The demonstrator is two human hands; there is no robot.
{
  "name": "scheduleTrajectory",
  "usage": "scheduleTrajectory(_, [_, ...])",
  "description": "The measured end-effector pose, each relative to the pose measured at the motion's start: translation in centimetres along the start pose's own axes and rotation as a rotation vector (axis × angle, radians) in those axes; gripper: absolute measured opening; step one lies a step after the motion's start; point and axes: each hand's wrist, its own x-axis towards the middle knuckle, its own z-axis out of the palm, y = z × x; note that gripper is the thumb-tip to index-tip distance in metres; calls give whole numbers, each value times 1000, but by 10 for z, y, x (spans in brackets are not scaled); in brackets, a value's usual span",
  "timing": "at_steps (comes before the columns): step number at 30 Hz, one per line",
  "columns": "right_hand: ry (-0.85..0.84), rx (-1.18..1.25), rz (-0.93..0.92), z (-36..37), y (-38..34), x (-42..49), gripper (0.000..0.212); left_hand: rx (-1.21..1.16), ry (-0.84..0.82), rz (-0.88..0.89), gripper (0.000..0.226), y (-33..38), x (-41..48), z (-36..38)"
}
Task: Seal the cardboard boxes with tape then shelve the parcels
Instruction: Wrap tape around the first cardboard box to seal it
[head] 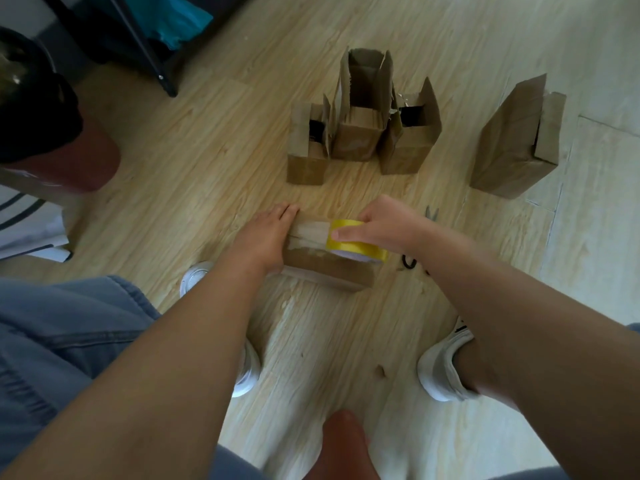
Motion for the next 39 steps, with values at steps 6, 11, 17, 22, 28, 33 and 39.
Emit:
scheduleTrajectory(6, [29,-99,83,-4,20,1,65,-47,-3,18,112,2,9,8])
scheduleTrajectory(11, [21,232,168,-4,31,-1,72,-87,-20,-27,112,1,9,20])
scheduleTrajectory(17, [16,113,111,-3,31,3,59,-98,-24,-13,116,-2,11,20])
scheduleTrajectory(22, [99,-177,122,-1,40,1,67,-109,2,-4,114,-5,11,23])
scheduleTrajectory(28, [129,-36,97,-7,57,2,62,-103,8,-13,117,-8,16,27])
scheduleTrajectory(33, [140,-203,145,-2,68,0,64,-102,14,-1,115,-7,17,27])
scheduleTrajectory(39, [165,-289,179,12,73,1,61,-85,30,-1,112,-6,14,27])
